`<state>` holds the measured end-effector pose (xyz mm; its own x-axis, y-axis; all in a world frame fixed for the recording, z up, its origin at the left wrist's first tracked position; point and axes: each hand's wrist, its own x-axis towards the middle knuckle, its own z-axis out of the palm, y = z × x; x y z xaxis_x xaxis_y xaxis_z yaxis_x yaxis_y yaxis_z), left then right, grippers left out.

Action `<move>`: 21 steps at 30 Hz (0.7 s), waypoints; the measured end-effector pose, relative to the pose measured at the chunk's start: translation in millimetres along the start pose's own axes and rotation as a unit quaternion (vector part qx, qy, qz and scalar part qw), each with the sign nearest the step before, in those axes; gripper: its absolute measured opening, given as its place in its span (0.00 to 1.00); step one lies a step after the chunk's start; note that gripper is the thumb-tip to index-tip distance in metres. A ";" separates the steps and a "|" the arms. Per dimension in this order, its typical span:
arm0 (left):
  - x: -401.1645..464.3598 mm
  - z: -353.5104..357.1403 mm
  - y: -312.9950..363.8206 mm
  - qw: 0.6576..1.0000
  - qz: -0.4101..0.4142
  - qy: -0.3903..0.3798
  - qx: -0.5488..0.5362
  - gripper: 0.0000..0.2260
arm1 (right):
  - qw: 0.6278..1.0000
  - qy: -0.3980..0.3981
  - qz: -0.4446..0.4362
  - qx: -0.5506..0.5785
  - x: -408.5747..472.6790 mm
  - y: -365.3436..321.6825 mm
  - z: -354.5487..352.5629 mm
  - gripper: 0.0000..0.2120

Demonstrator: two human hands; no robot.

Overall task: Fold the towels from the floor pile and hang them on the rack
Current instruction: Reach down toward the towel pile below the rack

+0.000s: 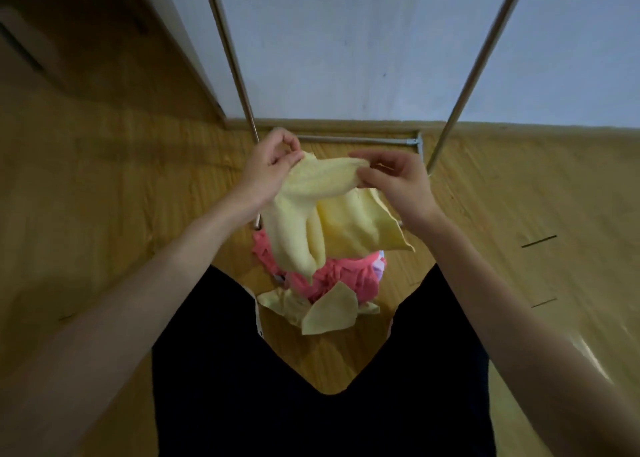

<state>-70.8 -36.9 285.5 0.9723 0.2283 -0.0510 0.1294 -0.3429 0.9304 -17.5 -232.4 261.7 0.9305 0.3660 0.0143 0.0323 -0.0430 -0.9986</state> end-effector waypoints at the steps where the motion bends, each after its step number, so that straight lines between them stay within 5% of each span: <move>1: -2.8 -3.4 9.4 1.000 0.009 -0.002 -0.016 0.02 | 1.000 -0.005 -0.017 -0.008 -2.5 -7.9 -4.8 0.16; 4: -12.2 -10.4 36.9 0.997 0.024 -0.033 -0.067 0.06 | 0.992 -0.010 -0.079 -0.098 -12.0 -22.8 -15.2 0.23; 10: -26.0 -8.5 85.0 0.986 0.072 -0.132 -0.077 0.06 | 0.975 0.035 -0.126 -0.180 -33.6 -34.1 -12.7 0.15; 18: -19.4 -8.5 88.6 0.997 -0.002 -0.013 -0.078 0.04 | 0.958 0.030 -0.191 -0.212 -47.1 -71.2 -2.4 0.08; 21: -13.9 -10.2 84.2 0.998 0.011 0.008 -0.058 0.03 | 0.968 -0.048 -0.173 -0.173 -46.3 -99.1 3.2 0.06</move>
<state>-75.4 -59.6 368.3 0.9712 0.2369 -0.0241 0.0826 -0.2401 0.9672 -64.9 -242.2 359.9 0.8045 0.4983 0.3233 0.4720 -0.2059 -0.8572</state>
